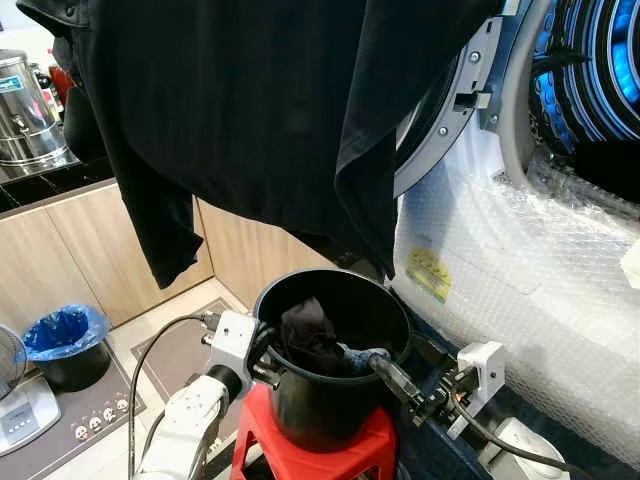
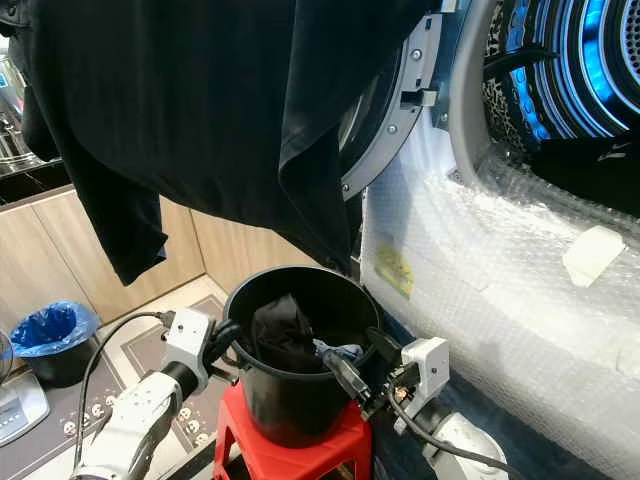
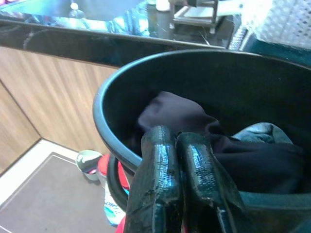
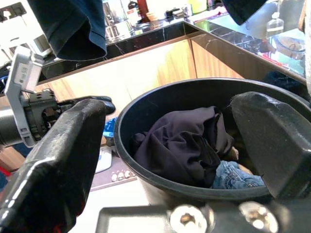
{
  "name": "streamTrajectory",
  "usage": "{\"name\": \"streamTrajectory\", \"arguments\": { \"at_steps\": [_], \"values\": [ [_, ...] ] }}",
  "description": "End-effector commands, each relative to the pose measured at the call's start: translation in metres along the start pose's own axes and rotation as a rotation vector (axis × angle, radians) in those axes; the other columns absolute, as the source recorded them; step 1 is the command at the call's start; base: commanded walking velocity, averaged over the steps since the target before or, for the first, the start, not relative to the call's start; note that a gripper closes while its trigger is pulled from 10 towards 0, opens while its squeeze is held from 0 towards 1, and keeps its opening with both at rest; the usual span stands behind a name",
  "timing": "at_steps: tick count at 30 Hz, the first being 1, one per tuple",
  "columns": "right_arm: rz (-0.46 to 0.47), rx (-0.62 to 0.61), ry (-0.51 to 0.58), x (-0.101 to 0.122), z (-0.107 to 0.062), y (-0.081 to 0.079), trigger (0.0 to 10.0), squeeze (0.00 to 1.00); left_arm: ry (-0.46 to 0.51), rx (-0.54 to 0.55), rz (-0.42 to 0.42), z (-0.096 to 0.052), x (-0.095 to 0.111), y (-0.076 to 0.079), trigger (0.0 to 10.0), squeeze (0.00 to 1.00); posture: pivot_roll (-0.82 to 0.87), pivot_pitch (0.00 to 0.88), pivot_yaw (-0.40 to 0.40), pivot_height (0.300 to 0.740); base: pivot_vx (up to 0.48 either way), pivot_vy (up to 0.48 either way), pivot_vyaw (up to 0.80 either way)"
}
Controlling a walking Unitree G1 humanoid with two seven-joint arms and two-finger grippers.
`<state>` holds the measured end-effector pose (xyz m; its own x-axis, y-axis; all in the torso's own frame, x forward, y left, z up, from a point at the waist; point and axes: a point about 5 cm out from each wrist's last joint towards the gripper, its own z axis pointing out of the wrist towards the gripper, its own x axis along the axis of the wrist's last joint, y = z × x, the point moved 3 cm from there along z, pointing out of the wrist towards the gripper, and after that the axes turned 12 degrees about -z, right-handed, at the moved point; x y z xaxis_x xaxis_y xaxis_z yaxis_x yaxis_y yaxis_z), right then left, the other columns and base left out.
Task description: Clothes washing
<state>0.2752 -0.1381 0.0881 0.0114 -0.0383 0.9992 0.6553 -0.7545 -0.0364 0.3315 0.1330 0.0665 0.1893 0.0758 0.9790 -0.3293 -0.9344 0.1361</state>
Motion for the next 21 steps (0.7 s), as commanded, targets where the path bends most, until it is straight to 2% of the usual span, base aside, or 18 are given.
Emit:
{"name": "streamTrajectory", "arguments": {
  "at_steps": [1, 8, 12, 17, 21],
  "values": [
    [-0.011, 0.007, 0.009, 0.005, 0.0, 0.0, 10.0, 0.0, 0.002, -0.022, 0.007, 0.004, 0.005, 0.0, 10.0, 0.0, -0.09, 0.0, -0.014, 0.74, 0.0, 0.0, 0.0],
    [-0.013, -0.001, 0.005, 0.007, -0.002, 0.002, 10.0, 0.0, -0.002, -0.036, 0.021, 0.013, 0.016, -0.014, 10.0, 0.0, -0.09, 0.0, -0.02, 0.74, 0.0, 0.0, 0.0],
    [-0.015, -0.007, 0.007, 0.009, -0.002, 0.005, 10.0, 0.0, -0.015, -0.025, -0.011, 0.019, 0.022, -0.024, 10.0, 0.0, -0.09, 0.0, -0.024, 0.74, 0.0, 0.0, 0.0],
    [-0.014, -0.001, 0.005, 0.009, -0.002, 0.004, 10.0, 0.0, -0.036, -0.062, -0.059, 0.026, 0.025, -0.022, 10.0, 0.0, -0.08, 0.0, -0.027, 0.74, 0.0, 0.0, 0.0],
    [-0.016, 0.001, 0.004, 0.01, -0.002, 0.003, 10.0, 0.0, -0.081, -0.126, -0.152, 0.031, 0.023, -0.016, 10.0, 0.0, -0.09, 0.0, -0.028, 0.74, 0.0, 0.0, 0.0]
  ]
}}
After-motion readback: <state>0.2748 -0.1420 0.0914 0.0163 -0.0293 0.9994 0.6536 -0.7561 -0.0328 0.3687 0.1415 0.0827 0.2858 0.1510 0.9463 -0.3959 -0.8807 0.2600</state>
